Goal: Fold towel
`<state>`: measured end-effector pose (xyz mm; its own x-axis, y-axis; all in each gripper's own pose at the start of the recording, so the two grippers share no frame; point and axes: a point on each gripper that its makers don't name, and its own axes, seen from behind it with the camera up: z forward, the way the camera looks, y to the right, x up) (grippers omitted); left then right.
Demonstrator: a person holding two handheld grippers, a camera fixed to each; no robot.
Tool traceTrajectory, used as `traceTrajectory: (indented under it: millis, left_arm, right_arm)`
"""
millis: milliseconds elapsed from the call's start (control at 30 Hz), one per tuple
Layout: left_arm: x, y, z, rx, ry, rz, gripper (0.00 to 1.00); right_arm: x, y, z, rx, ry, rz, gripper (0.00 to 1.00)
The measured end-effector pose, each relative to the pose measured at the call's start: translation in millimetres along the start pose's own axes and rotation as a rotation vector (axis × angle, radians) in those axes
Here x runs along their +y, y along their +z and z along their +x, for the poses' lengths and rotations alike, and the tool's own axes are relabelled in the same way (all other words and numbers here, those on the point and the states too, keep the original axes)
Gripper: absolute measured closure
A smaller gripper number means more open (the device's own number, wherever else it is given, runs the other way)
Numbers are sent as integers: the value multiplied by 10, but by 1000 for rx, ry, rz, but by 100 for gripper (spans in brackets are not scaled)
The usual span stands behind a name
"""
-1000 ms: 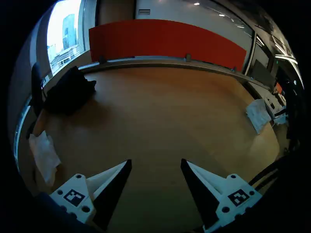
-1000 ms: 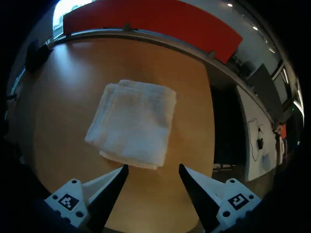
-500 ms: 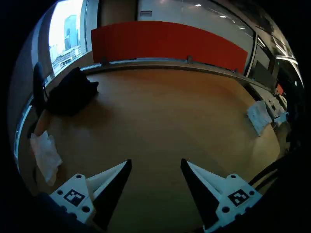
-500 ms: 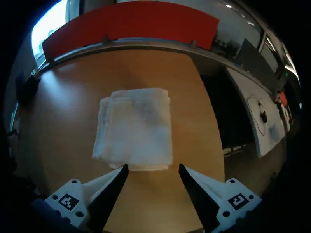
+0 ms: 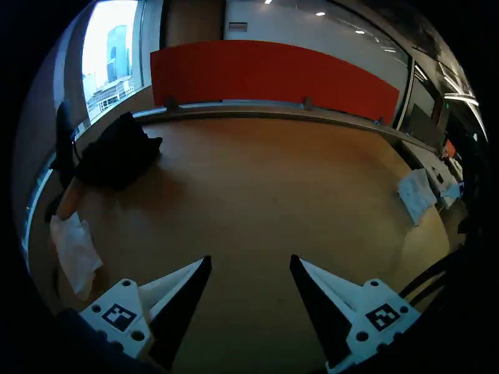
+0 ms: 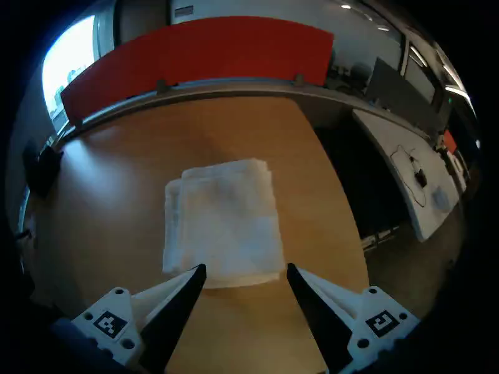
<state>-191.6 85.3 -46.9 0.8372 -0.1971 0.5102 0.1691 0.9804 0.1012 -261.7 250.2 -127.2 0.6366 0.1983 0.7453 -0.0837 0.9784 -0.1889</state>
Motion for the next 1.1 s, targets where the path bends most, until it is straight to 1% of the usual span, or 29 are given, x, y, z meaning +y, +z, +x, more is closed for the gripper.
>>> traceTrajectory:
  millis: [167, 400, 467, 667, 767, 1000, 1100]
  left_arm:
    - [-24, -7, 102, 19, -16, 3, 6]
    - [-48, -7, 249, 56, -34, 7, 6]
    - [-55, 2, 274, 61, -40, 8, 6]
    - [-54, 31, 358, 85, -44, 10, 6]
    - [-68, 46, 425, 105, -50, 17, 6]
    - [-116, 48, 651, 171, -69, 35, 6]
    - [-131, 44, 747, 203, -76, 39, 6]
  right_arm:
    - [-77, -46, 136, 86, 19, -12, 0]
    - [-206, -168, 392, 233, 35, -41, 0]
    - [-246, -193, 423, 261, 37, -46, 0]
    - [-305, -207, 456, 292, 34, -58, 0]
    - [-337, -262, 550, 340, 30, -63, 0]
    - [-443, -515, 865, 517, 8, -85, 0]
    - [-528, -615, 943, 572, 4, -80, 0]
